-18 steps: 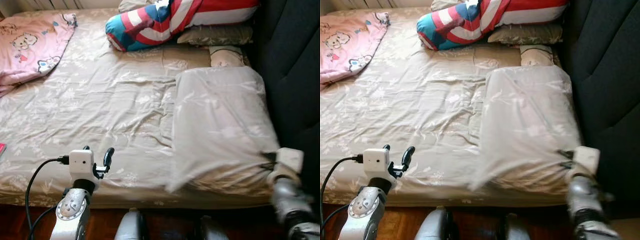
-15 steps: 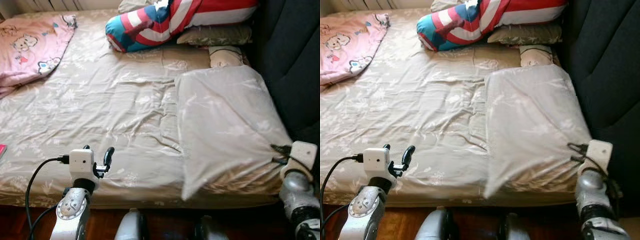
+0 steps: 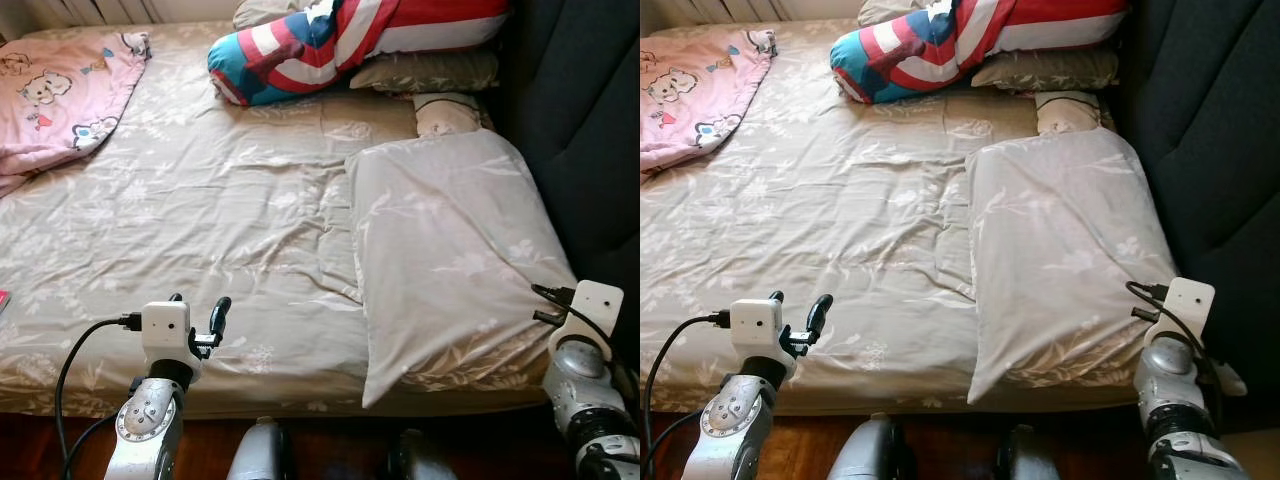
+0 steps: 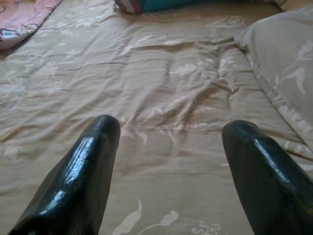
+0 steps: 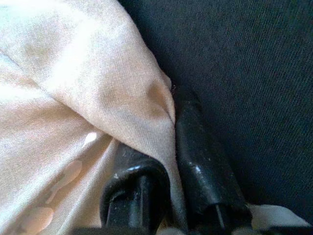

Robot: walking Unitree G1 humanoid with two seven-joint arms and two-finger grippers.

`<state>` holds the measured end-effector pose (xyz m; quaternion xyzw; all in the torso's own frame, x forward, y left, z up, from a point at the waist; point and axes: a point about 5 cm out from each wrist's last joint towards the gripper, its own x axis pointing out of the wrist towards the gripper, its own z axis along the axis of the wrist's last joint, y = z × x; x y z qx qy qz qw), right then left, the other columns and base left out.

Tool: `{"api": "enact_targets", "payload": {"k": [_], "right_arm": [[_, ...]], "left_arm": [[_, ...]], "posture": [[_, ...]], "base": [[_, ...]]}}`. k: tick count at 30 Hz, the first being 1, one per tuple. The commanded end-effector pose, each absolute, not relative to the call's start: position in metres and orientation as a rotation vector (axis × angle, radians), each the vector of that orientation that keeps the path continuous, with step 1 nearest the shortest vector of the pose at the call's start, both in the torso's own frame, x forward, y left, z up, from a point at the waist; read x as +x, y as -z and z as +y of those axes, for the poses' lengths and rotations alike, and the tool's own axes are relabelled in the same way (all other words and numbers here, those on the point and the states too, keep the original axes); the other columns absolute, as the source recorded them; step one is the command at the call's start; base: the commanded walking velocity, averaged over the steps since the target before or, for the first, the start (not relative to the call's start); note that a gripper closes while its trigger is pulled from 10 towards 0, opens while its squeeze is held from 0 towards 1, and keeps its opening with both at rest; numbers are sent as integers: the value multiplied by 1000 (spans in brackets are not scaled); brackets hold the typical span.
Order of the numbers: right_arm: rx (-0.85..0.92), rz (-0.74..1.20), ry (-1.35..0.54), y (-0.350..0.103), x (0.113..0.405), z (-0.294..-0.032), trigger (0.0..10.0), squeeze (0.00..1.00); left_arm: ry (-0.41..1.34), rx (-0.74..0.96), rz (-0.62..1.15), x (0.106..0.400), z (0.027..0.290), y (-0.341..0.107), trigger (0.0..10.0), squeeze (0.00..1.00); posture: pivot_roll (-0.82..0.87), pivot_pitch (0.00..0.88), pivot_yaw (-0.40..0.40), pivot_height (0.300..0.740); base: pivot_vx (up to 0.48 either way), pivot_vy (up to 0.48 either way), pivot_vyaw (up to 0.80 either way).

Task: Clean up the room

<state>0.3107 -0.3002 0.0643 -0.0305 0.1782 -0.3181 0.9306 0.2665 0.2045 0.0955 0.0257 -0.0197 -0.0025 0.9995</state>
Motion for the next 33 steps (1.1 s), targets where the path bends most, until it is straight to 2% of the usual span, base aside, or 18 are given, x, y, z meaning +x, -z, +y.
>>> {"api": "enact_targets", "payload": {"k": [1, 18, 19, 20, 21, 24, 25, 30, 31, 32, 33], "right_arm": [[-31, 411, 661, -52, 303, -298, 10000, 0], [31, 487, 705, -34, 287, -299, 10000, 0], [33, 486, 703, -34, 288, -298, 10000, 235], [36, 483, 701, -35, 288, -297, 10000, 796], [47, 474, 693, -35, 290, -295, 10000, 1000], [64, 419, 667, -40, 295, -290, 10000, 1000], [52, 387, 634, -44, 298, -288, 10000, 0], [12, 303, 561, -54, 305, -282, 10000, 0], [-2, 233, 475, -61, 312, -272, 10000, 0], [-2, 233, 475, -61, 312, -272, 10000, 0], [-2, 172, 373, -67, 318, -260, 10000, 0]], "left_arm": [[4, 64, -13, 262, 207, -89, 10000, 0], [4, 60, -11, 263, 205, -88, 10000, 0], [4, 60, -11, 263, 206, -88, 10000, 0], [3, 61, -11, 263, 206, -88, 10000, 0], [1, 62, -12, 263, 206, -88, 10000, 0], [-1, 62, -12, 263, 206, -88, 10000, 0], [-1, 61, -11, 263, 206, -88, 10000, 0], [-3, 60, -9, 263, 206, -87, 10000, 0], [-5, 57, -7, 263, 206, -86, 10000, 0], [-5, 57, -7, 263, 206, -86, 10000, 0], [-11, 49, -4, 263, 205, -85, 10000, 0]], "posture": [[8, 166, 5, 662], [4, 164, 3, 662], [6, 164, 3, 662], [6, 164, 3, 662], [7, 163, 3, 662], [7, 163, 3, 662], [7, 163, 3, 662], [5, 163, 2, 662], [1, 163, 2, 662], [1, 163, 2, 662], [-2, 163, 0, 662]], "base": [[0, 0, 0], [0, 0, 0], [0, 0, 0], [0, 0, 0], [0, 0, 0], [0, 0, 0], [0, 0, 0], [0, 0, 0], [0, 0, 0], [0, 0, 0], [0, 0, 0]]}}
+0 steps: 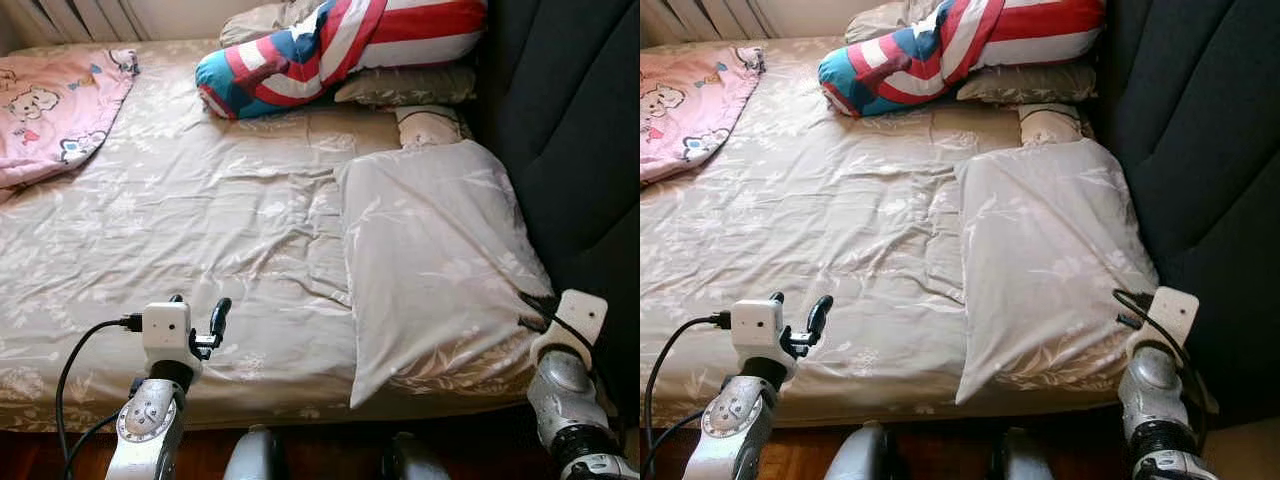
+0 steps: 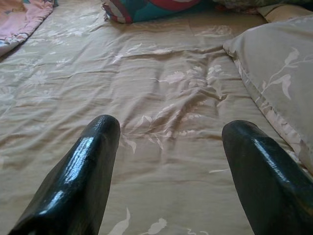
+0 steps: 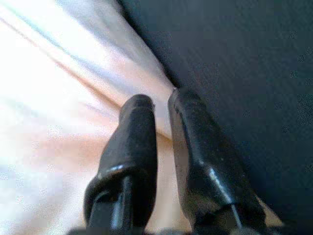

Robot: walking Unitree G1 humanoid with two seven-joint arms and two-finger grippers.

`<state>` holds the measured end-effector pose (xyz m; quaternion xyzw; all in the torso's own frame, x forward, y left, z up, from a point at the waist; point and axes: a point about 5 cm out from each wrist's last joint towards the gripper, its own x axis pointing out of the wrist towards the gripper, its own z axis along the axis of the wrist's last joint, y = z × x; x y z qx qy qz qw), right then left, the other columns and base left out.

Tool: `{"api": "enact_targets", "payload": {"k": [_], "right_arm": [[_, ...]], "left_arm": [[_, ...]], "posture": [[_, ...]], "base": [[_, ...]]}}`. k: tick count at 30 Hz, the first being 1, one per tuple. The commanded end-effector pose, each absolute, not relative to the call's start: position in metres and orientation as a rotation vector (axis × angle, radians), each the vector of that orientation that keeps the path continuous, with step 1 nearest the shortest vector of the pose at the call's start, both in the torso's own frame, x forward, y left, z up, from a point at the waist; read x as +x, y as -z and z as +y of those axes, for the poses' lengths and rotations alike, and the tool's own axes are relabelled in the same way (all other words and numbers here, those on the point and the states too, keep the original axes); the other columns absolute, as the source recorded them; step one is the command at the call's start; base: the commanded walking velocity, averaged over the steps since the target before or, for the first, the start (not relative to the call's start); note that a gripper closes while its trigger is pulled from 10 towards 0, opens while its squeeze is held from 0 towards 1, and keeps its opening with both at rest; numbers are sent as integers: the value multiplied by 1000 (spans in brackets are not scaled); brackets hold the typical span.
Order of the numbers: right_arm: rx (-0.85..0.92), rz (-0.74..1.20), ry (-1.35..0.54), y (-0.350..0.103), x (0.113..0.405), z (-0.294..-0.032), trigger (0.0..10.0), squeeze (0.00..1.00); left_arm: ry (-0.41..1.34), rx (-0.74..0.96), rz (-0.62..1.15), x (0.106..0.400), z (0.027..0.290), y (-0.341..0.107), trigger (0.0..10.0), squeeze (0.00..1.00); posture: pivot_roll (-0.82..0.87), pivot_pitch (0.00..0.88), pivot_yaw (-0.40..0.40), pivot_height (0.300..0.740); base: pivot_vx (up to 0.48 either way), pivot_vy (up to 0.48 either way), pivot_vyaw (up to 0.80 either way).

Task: Clean up the room

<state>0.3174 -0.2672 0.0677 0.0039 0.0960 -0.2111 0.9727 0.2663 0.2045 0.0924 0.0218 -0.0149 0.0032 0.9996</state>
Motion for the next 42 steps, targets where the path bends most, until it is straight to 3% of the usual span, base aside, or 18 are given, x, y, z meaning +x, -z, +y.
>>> {"api": "enact_targets", "payload": {"k": [1, 11, 21, 26, 31, 36, 42], "right_arm": [[-8, 132, 274, -71, 321, -246, 10000, 0], [14, 45, 132, -72, 315, -225, 10000, 0], [45, 138, 91, -44, 299, -212, 10000, 0], [55, 190, 114, -30, 288, -214, 10000, 0], [40, 301, 156, -4, 267, -223, 10000, 0], [67, 527, 273, 35, 227, -239, 10000, 0], [46, 706, 285, 61, 194, -240, 10000, 0]], "left_arm": [[-24, 34, -1, 262, 205, -84, 10000, 0], [-63, -1, 7, 260, 208, -80, 10000, 0], [-81, -25, 42, 257, 209, -69, 10000, 0], [-87, -32, 76, 253, 211, -59, 10000, 0], [-95, -25, 178, 244, 217, -33, 10000, 0], [-95, 0, 368, 223, 221, 8, 10000, 0], [-118, 13, 553, 202, 230, 41, 10000, 0]], "posture": [[-2, 163, 0, 662], [-6, 154, -10, 672], [-12, 133, -11, 737], [-11, 120, -9, 740], [-13, 91, -7, 740], [-14, 70, -6, 740], [-16, 72, -2, 740]], "base": [[0, 0, 0], [0, 0, 0], [0, 0, 0], [0, 0, 0], [0, 0, 0], [0, 0, 0], [0, 0, 0]]}}
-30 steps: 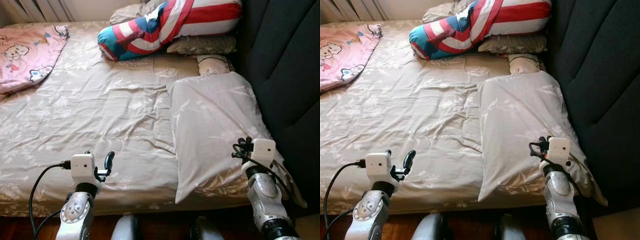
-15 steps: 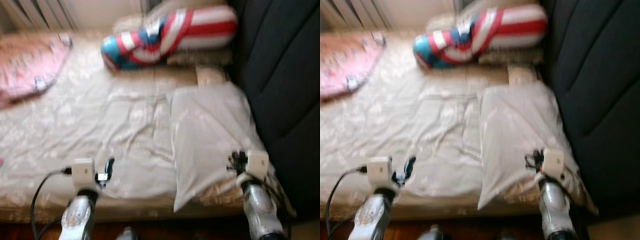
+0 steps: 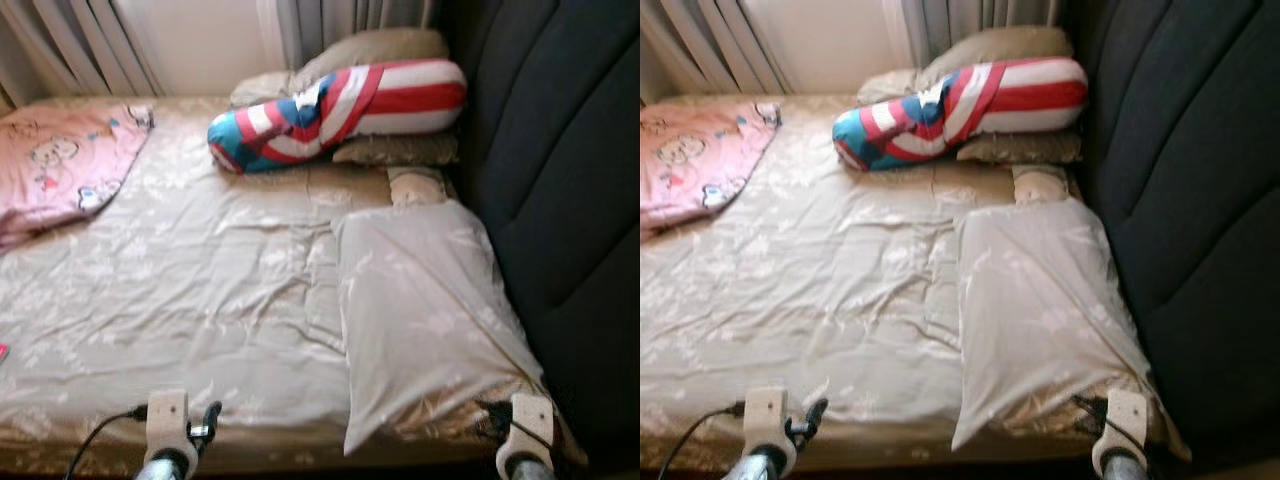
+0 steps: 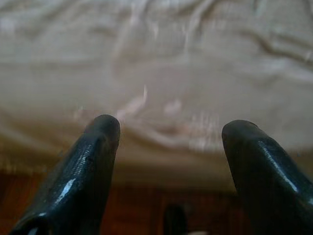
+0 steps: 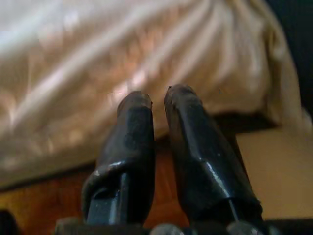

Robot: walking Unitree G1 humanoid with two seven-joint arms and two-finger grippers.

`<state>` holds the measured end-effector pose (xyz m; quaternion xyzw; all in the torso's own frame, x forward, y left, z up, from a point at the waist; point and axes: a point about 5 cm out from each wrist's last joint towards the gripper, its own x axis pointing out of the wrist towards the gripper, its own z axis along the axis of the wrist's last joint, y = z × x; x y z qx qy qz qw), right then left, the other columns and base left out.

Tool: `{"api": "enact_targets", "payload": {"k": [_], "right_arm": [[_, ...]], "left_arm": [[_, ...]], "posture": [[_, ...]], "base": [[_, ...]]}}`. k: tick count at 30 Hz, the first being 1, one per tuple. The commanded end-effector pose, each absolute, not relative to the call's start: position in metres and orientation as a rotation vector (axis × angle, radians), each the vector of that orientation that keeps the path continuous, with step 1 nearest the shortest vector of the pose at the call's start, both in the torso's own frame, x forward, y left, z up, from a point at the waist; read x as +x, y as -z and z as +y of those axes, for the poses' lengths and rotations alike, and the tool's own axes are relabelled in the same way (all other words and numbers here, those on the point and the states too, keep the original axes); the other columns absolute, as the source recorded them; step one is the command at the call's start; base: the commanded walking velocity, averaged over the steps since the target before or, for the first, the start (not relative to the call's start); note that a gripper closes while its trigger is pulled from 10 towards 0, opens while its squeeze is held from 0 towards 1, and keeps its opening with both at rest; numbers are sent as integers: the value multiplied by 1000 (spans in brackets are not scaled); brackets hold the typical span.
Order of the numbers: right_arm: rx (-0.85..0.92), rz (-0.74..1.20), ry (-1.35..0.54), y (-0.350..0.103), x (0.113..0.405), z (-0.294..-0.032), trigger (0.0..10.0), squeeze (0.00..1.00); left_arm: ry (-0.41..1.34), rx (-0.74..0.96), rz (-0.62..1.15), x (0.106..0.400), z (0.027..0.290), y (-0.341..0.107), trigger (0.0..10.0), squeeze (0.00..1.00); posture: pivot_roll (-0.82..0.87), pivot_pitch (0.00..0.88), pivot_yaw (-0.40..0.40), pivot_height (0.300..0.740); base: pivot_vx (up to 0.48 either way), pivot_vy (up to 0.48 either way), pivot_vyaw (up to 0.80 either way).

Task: Clean up the room

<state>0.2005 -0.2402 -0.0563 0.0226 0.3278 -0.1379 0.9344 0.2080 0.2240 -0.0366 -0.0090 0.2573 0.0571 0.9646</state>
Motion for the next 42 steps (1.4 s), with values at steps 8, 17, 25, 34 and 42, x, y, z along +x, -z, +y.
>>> {"api": "enact_targets", "payload": {"k": [8, 17, 25, 34, 42], "right_arm": [[41, 920, 250, 86, 159, -228, 10000, 0], [71, 925, 217, 87, 162, -216, 10000, 1000], [70, 930, 208, 87, 163, -216, 10000, 1000], [62, 960, 203, 90, 155, -220, 10000, 0], [61, 976, 209, 90, 149, -229, 10000, 0]], "left_arm": [[-123, 33, 713, 184, 230, 64, 10000, 0], [-132, 32, 800, 175, 228, 74, 10000, 0], [-138, 28, 842, 171, 226, 78, 10000, 0], [-125, 28, 882, 170, 223, 81, 10000, 0], [-107, 44, 897, 172, 219, 82, 10000, 0]], "posture": [[-7, 87, 0, 740], [-16, 95, -1, 740], [-15, 100, -8, 740], [-11, 104, -6, 740], [-10, 101, -5, 740]], "base": [[0, 0, 0], [0, 0, 0], [0, 0, 0], [0, 0, 0], [0, 0, 0]]}}
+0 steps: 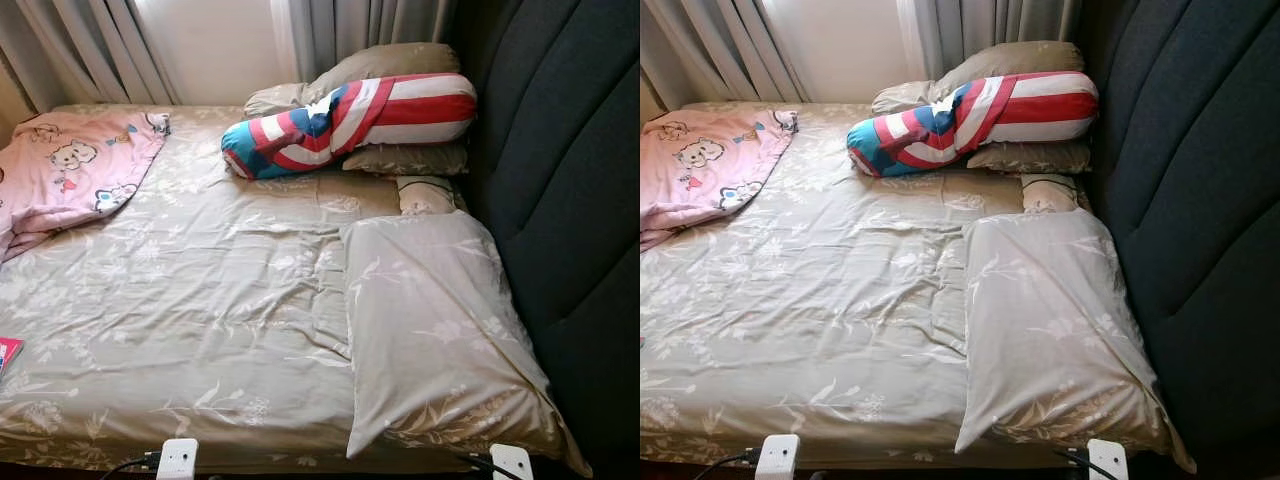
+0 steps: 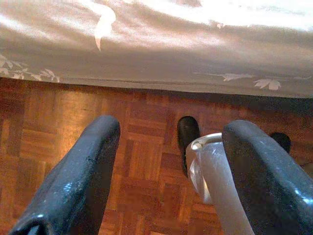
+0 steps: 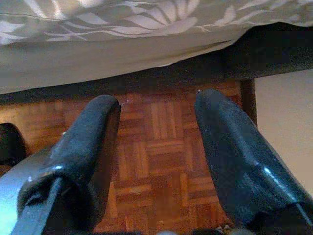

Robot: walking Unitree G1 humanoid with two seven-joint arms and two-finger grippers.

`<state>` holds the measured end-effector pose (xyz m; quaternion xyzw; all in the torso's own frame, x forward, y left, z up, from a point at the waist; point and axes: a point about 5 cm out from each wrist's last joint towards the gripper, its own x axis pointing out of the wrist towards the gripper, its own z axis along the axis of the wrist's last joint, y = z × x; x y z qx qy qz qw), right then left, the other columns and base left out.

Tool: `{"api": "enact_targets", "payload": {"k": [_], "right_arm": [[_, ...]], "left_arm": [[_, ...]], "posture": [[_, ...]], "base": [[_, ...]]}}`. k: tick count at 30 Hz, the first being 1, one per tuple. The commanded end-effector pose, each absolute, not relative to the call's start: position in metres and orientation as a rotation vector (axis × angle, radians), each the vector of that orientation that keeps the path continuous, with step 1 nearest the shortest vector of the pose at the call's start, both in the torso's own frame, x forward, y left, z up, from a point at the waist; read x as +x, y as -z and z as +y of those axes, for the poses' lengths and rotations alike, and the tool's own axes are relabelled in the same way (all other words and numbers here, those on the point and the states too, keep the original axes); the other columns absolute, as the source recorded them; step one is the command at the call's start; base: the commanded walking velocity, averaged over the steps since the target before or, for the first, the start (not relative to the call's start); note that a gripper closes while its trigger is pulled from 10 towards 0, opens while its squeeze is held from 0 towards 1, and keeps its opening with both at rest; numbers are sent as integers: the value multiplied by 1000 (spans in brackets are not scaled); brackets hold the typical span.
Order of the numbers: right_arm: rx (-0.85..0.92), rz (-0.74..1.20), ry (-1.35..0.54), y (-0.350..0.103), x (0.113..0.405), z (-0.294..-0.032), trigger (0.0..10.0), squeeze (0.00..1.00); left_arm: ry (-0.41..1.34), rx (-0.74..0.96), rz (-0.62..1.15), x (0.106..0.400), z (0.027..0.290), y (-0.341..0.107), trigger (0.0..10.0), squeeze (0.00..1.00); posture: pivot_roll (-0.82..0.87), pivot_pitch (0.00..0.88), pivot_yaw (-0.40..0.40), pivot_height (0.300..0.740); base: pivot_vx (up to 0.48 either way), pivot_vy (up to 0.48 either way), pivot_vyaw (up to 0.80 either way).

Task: Clean up the room

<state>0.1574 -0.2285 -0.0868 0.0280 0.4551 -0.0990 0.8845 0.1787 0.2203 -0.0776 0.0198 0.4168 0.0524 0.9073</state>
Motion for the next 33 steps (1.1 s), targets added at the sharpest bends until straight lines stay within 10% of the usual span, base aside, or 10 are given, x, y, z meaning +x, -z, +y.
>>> {"api": "enact_targets", "payload": {"k": [1, 33], "right_arm": [[61, 977, 208, 90, 149, -229, 10000, 0], [52, 993, 139, 93, 158, -201, 10000, 0]], "left_arm": [[-106, 43, 895, 172, 219, 82, 10000, 0], [-150, -20, 904, 159, 220, 87, 10000, 0]], "posture": [[-10, 99, -6, 740], [-7, 112, -9, 740]], "base": [[0, 0, 0], [0, 0, 183]]}}
